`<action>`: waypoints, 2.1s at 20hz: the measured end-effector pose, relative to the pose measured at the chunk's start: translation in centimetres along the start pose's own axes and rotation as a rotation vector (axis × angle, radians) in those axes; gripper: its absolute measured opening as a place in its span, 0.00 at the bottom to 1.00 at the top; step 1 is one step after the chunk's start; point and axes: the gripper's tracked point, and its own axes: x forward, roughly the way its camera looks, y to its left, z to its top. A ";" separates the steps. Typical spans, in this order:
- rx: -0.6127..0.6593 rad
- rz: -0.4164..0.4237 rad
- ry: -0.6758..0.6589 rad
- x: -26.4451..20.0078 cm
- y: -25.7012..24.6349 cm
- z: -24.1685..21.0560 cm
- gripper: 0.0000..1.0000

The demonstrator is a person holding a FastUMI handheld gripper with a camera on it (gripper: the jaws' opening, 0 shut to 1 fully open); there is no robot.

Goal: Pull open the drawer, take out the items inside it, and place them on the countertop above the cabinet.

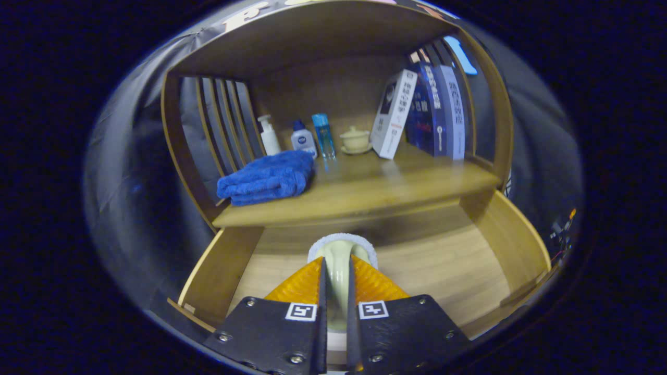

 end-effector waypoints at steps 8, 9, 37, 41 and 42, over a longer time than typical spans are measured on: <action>-0.021 -0.009 -0.212 1.6 -0.5 9.8 0.15; -0.023 -0.011 -0.213 2.8 -0.6 10.1 0.15; 0.106 -0.152 -0.218 19.4 -3.7 11.5 0.45; 0.096 -0.202 -0.231 17.2 -4.7 12.6 0.98; 0.104 -0.184 -0.261 16.4 -4.3 13.5 0.98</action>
